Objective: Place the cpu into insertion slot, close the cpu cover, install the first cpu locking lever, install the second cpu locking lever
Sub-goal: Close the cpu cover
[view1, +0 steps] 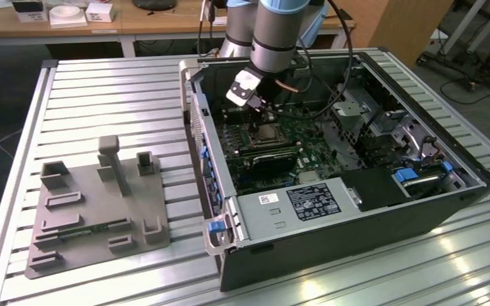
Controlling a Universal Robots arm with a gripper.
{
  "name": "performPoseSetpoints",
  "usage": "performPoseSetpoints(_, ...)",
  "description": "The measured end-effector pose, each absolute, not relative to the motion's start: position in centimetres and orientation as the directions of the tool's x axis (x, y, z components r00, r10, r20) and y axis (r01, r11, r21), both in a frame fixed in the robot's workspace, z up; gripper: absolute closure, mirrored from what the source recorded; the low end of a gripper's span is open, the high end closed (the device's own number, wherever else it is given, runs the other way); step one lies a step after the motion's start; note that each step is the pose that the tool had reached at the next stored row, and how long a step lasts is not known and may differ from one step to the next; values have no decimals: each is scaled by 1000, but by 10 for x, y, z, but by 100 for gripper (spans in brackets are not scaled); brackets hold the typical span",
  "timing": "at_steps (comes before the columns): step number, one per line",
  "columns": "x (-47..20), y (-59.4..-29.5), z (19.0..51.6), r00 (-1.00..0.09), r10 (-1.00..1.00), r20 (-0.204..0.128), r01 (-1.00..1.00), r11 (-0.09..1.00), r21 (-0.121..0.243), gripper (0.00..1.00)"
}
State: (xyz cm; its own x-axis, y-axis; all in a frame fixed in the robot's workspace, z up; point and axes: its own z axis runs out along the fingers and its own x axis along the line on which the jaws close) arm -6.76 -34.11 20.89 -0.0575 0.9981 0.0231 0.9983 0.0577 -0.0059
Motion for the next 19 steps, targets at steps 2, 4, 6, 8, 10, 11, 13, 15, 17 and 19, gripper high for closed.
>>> performPoseSetpoints(2,-67,-341,209,-58,998,23,998,58,-6,90)
performPoseSetpoints(4,-66,-341,209,-58,998,23,998,58,-6,90)
performPoseSetpoints(6,-63,-341,209,-57,998,23,998,58,-6,90)
performPoseSetpoints(8,-61,-341,209,-58,998,23,998,58,-6,90)
performPoseSetpoints(10,-58,-341,209,-58,998,23,998,58,-6,90)
performPoseSetpoints(11,-57,-341,209,-58,998,23,998,58,-6,90)
performPoseSetpoints(13,-55,-341,209,-58,998,23,998,58,-6,90)
performPoseSetpoints(15,-52,-341,209,-58,998,23,998,58,-6,90)
performPoseSetpoints(17,-51,-341,209,-58,998,23,998,58,-6,90)
performPoseSetpoints(19,-51,-341,209,-57,998,23,998,58,-6,90)
